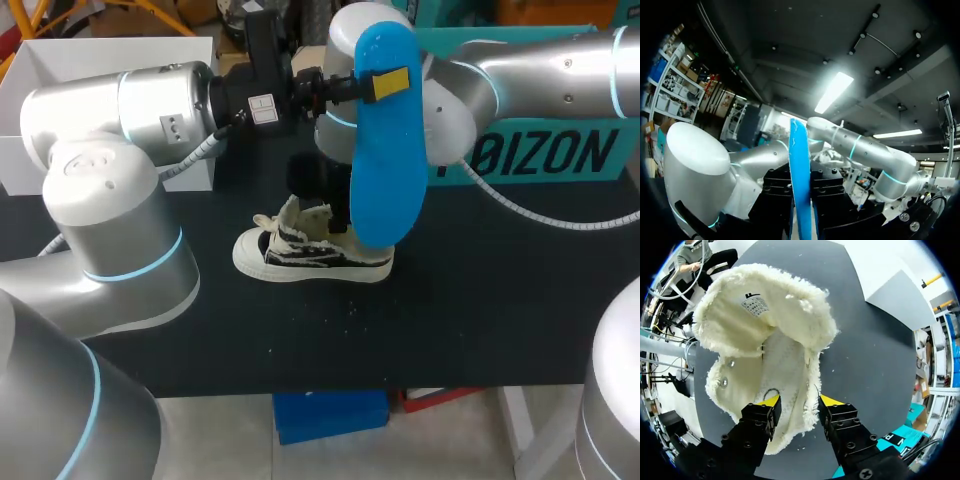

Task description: Take the shoe out of the shoebox, open the shoe tongue, remove and reinsert the insole, then place the shoe into the shoebox

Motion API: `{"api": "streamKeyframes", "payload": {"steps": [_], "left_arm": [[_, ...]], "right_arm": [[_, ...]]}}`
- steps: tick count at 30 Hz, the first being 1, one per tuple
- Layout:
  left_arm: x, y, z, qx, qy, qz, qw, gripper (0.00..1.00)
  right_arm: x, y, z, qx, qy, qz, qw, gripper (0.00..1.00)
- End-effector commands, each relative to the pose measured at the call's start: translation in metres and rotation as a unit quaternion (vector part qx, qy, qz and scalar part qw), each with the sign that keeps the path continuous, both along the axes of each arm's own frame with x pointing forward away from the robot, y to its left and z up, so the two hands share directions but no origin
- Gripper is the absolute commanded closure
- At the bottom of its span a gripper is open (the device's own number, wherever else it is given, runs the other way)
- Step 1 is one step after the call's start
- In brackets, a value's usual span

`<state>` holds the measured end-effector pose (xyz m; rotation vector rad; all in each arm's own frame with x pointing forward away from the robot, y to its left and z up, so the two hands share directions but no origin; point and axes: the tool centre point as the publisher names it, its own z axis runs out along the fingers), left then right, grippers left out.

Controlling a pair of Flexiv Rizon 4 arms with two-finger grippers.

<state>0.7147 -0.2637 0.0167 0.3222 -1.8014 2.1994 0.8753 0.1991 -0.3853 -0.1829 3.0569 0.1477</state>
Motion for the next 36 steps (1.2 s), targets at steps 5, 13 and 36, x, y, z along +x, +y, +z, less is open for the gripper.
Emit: {"api": "streamKeyframes", "payload": {"steps": [5, 13, 36], "left_arm": [[-0.0006, 0.0004, 0.0003, 0.003, 0.0, -0.001, 1.0, 1.0], [-0.0006, 0.0004, 0.0003, 0.003, 0.0, -0.001, 1.0, 1.0], [-0.0006, 0.0004, 0.0003, 0.003, 0.0, -0.001, 1.0, 1.0]], "right_arm": [[0.0021, 0.0116, -0.0046, -0.065, 0.002, -0.004, 0.998, 0.55], [-0.0012, 0.0145, -0.0077, -0.033, 0.036, -0.016, 0.999, 1.0], [-0.0012, 0.0145, -0.0077, -0.033, 0.036, -0.016, 0.999, 1.0]]}}
